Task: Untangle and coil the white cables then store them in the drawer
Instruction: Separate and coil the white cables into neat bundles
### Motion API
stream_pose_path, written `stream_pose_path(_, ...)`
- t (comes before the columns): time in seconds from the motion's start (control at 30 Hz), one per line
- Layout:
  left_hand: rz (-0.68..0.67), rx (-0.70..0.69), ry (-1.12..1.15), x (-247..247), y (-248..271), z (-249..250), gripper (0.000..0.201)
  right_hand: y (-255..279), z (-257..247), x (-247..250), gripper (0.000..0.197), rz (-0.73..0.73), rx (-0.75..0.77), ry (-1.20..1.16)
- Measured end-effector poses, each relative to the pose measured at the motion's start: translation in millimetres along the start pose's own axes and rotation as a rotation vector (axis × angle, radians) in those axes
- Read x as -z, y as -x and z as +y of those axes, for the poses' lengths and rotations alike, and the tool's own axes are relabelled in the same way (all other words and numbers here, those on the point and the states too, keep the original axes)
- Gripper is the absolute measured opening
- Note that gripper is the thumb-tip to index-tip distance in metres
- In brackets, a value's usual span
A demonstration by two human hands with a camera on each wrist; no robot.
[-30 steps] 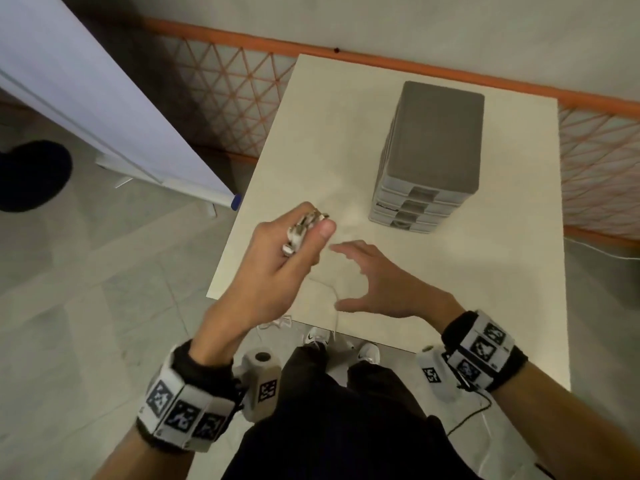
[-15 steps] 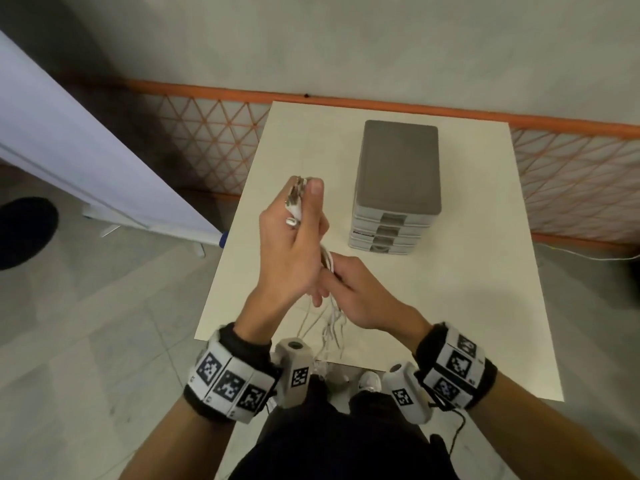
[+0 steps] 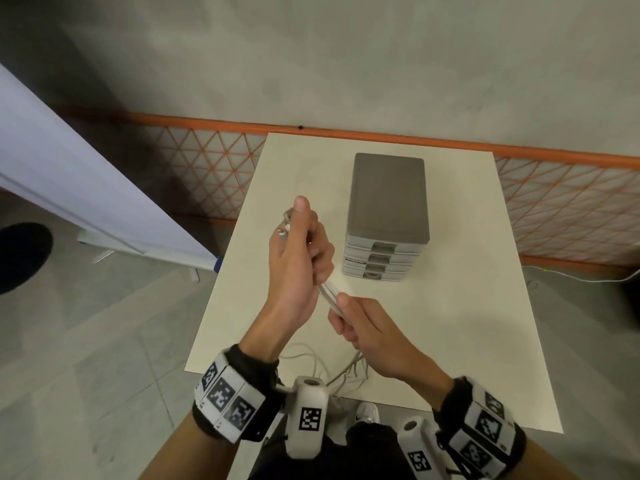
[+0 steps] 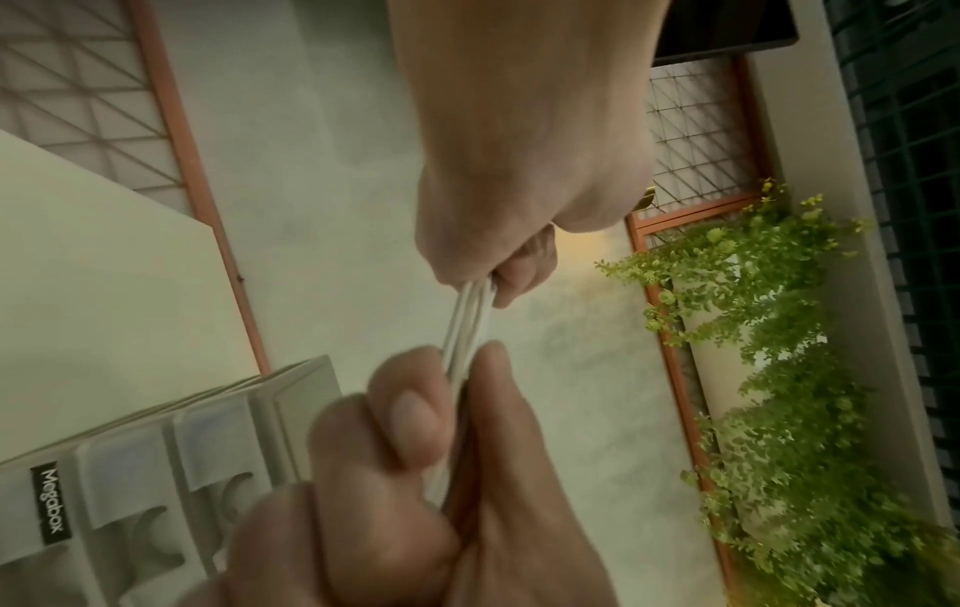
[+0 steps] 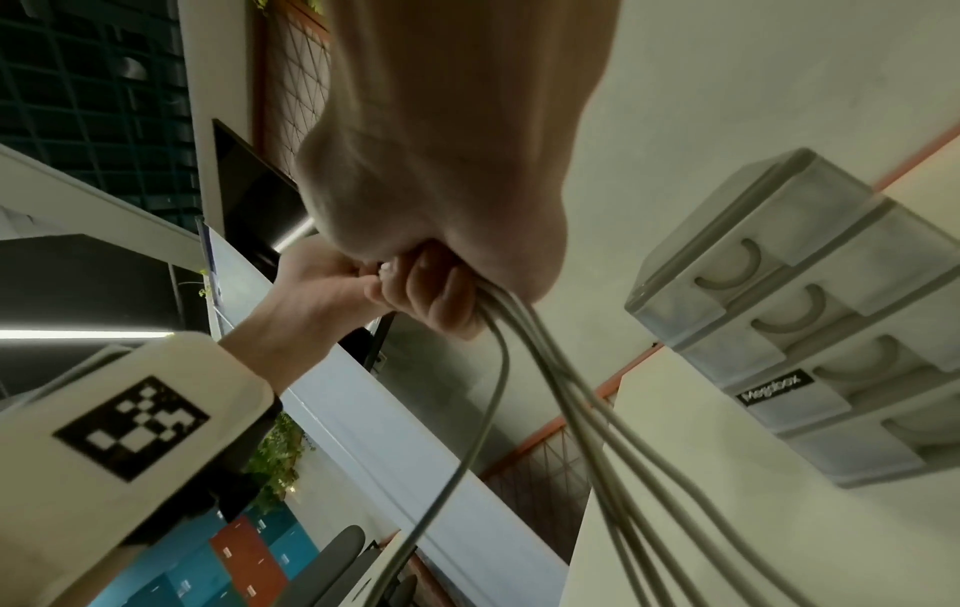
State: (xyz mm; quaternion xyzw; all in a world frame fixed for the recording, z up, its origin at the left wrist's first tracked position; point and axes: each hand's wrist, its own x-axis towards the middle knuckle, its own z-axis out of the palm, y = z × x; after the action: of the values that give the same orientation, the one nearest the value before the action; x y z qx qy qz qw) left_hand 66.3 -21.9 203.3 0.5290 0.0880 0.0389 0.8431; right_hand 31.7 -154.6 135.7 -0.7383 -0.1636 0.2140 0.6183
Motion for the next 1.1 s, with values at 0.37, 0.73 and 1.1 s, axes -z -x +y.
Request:
stream_pose_path(0.37,0.145,0.021,0.049,-5,-27,-6,0.042,4,4,0,0.021,0.081,0.032,0.474)
stream_pose_path(0.73,0.143,-0.053,-0.027,-5,-32,-7,0.044,-14,-1,14,0.045,0.143,0.126,0.297)
stream_pose_path(1.1,0.243,-0.145,-0.045,-10,-39,-5,0.043,-8,3,8,0.043,0.213,0.191,0.588)
